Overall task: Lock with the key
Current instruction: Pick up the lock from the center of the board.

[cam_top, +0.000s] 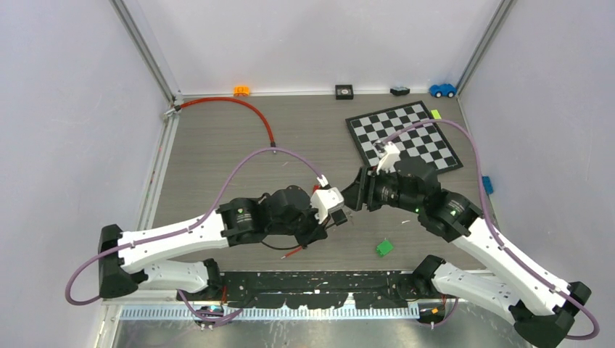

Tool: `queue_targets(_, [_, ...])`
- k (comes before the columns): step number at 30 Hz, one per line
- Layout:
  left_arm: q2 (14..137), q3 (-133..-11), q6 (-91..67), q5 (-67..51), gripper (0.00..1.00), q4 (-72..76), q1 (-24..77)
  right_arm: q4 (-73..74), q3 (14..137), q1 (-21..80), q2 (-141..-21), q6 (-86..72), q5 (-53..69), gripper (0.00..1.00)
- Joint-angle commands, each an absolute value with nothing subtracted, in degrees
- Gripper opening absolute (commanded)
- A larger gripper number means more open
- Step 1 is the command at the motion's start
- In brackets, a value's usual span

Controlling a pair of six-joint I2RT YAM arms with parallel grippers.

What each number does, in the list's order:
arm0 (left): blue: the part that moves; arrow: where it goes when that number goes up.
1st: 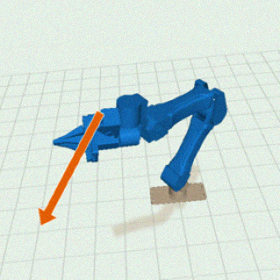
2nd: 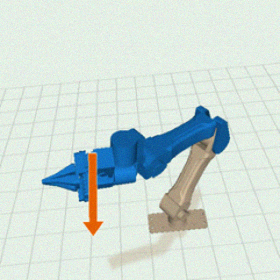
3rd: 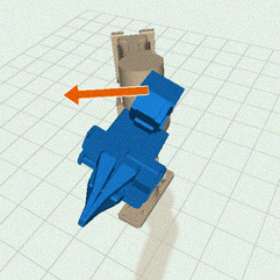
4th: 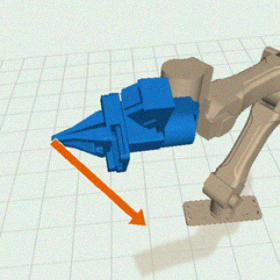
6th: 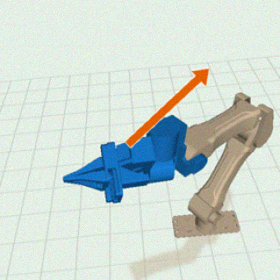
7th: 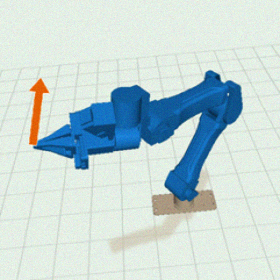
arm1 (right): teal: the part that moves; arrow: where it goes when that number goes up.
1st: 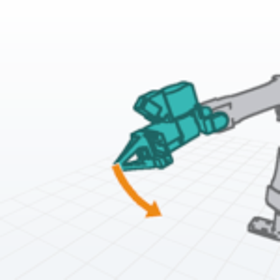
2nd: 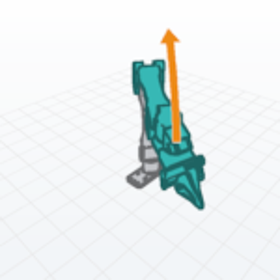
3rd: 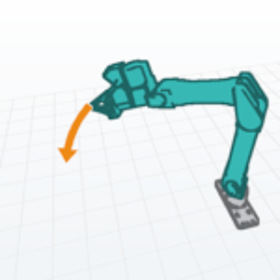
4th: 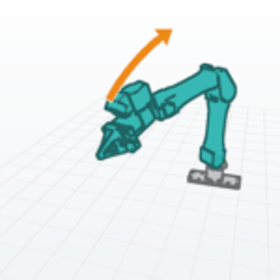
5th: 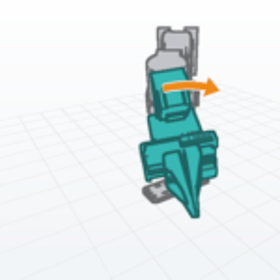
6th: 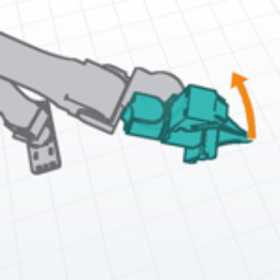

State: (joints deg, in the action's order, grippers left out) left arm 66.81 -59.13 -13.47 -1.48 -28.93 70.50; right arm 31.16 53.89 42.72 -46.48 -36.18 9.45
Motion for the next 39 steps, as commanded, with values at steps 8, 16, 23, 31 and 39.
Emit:
queue_targets(8, [58.97,-63.04,-8.68,-9.45,0.0,-36.56,70.26,2.04,38.75,45.18,-30.47,-16.68,25.43,0.6])
queue_targets(16, [62.45,-64.51,-10.03,-13.24,0.0,-37.89,70.14,10.82,42.28,45.26,-30.9,9.32,39.27,0.64])
queue_targets(23, [63.98,-65.57,-10.75,-14.0,0.0,-38.03,69.55,19.95,48.35,45.67,-35.02,23.26,44.17,0.66])
queue_targets(31, [63.04,-65.05,-12.06,-16.1,0.0,-36.04,67.76,22.82,48.03,49.56,-36.03,28.68,42.82,0.65])
queue_targets(39, [63.73,-65.45,-12.83,-19.42,0.0,-34.69,67.33,23.85,46.26,53.43,-38.86,37.72,37.82,0.57])
